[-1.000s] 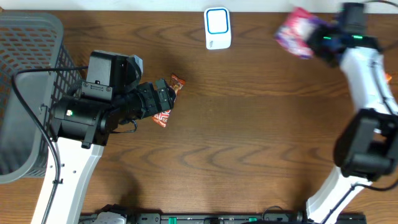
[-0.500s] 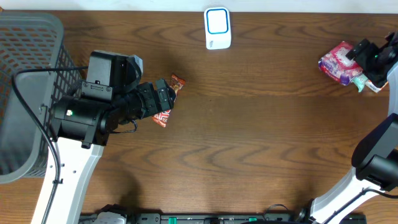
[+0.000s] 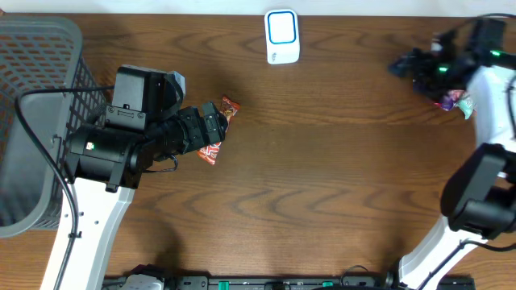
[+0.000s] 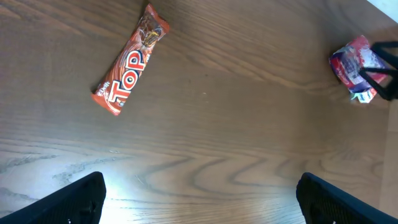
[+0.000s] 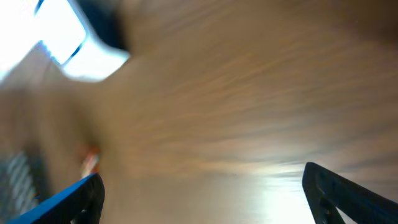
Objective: Scan the item barcode
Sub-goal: 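Release the purple package at the right edge and withdraw the right gripper, then reach the right gripper to the red Top candy bar and grasp it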
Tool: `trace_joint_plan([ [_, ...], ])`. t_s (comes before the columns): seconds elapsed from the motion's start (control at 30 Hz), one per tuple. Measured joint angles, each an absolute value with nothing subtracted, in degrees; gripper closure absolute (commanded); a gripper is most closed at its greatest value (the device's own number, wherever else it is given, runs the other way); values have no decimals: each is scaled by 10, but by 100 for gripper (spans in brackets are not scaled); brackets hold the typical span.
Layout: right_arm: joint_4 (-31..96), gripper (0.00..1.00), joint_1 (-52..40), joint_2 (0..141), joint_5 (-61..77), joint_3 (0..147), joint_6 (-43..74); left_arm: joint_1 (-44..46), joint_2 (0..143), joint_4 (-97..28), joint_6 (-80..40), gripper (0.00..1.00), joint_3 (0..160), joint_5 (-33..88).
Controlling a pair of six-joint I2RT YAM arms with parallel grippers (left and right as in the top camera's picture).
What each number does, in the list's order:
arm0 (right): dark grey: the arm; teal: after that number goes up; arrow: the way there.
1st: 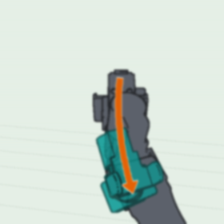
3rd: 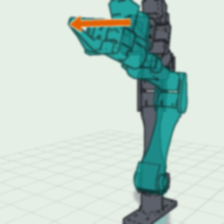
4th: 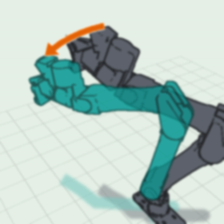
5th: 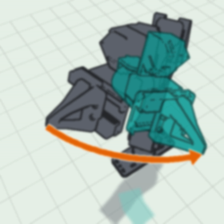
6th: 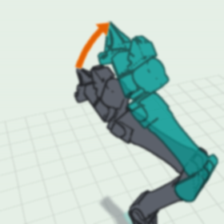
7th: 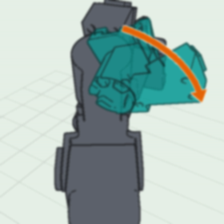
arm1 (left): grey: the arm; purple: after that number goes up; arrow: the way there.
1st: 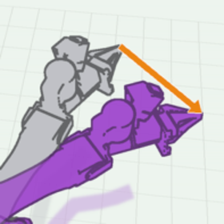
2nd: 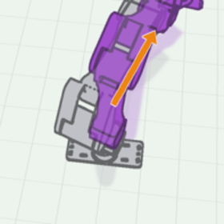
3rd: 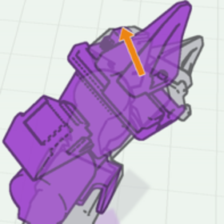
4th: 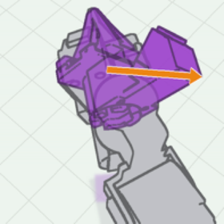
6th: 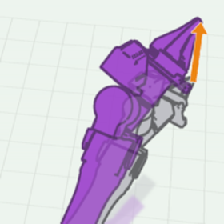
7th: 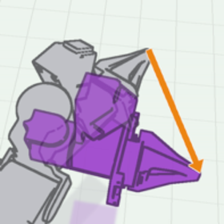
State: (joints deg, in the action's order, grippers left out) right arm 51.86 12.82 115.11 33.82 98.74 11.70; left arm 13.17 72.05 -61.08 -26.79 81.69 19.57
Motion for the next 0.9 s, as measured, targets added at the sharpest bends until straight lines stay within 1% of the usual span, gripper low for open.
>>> trace_joint_plan([
  [0.03,523,1,111,1151,349,987,114,132,721,-611,-268,2,817,196],
  [0.17,537,1,32,1151,361,987,108,132,721,-611,-268,2,817,196],
  [0.4,519,1,-109,1151,311,986,105,132,721,-611,-268,2,817,196],
  [0.63,461,1,-227,1151,250,985,188,132,721,-611,-268,2,817,196],
  [0.9,449,1,-314,1151,206,985,224,132,721,-611,-268,2,817,196],
])
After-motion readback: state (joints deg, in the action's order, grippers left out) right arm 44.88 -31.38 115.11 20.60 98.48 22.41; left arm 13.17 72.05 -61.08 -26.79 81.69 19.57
